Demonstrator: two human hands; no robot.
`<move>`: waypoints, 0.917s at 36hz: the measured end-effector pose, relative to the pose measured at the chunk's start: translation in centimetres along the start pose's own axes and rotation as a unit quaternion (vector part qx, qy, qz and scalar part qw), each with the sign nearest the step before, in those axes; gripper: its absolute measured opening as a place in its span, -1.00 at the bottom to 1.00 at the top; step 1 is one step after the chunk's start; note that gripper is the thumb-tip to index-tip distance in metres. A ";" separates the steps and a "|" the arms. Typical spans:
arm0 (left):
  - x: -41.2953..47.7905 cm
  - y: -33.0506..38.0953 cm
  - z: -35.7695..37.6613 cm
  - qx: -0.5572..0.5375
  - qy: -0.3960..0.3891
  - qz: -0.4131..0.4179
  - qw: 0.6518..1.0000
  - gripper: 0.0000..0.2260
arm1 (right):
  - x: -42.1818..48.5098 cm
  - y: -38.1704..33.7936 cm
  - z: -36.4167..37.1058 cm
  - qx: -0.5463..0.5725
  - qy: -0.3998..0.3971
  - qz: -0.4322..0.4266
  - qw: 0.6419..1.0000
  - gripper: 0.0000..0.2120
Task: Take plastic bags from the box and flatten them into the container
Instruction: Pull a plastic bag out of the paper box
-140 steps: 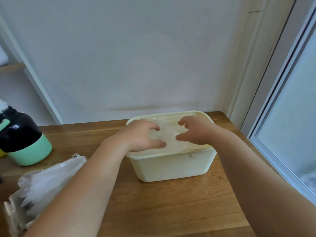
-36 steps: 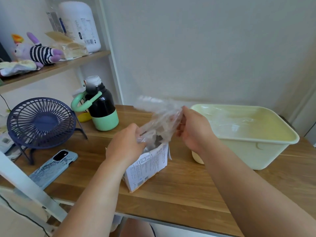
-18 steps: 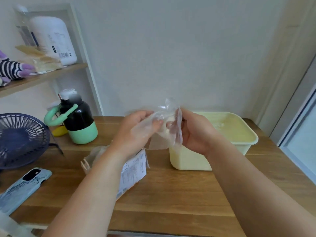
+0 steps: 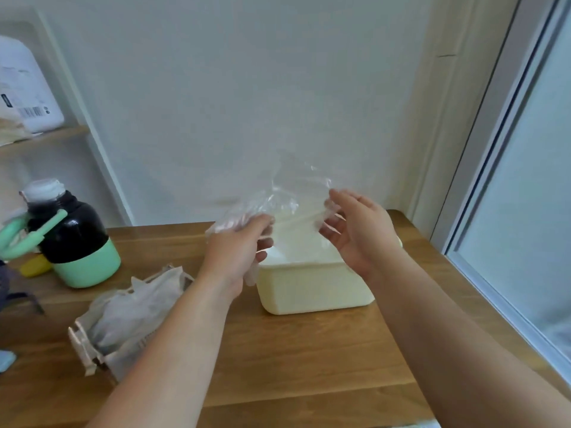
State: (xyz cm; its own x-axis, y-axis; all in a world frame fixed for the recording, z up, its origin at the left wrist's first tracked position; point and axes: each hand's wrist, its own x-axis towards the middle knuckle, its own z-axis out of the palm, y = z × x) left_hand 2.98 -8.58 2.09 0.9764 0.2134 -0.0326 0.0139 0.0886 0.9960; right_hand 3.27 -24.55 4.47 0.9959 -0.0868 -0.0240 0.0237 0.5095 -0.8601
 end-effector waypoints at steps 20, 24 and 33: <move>1.9 1.8 1.5 0.282 0.109 0.557 0.774 -0.76 | 5.7 -1.8 -3.3 -0.372 0.035 0.093 0.923 -0.62; 3.1 1.4 3.7 0.460 -0.214 0.355 0.785 -0.76 | 6.0 -1.9 -3.6 -0.487 0.012 0.116 0.866 -0.66; 6.9 -1.0 6.1 0.675 -0.382 0.038 0.630 -0.37 | 7.6 -1.5 -5.4 -0.738 -0.027 -0.047 0.672 -0.30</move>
State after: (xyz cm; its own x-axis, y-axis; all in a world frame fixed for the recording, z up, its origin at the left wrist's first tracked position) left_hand 11.05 -13.14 1.38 0.7964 -0.4092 -0.4453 -0.3725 -0.9120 0.1720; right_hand 10.34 -30.56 2.85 0.9987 -0.0082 0.0499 0.0138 -0.9048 -0.4255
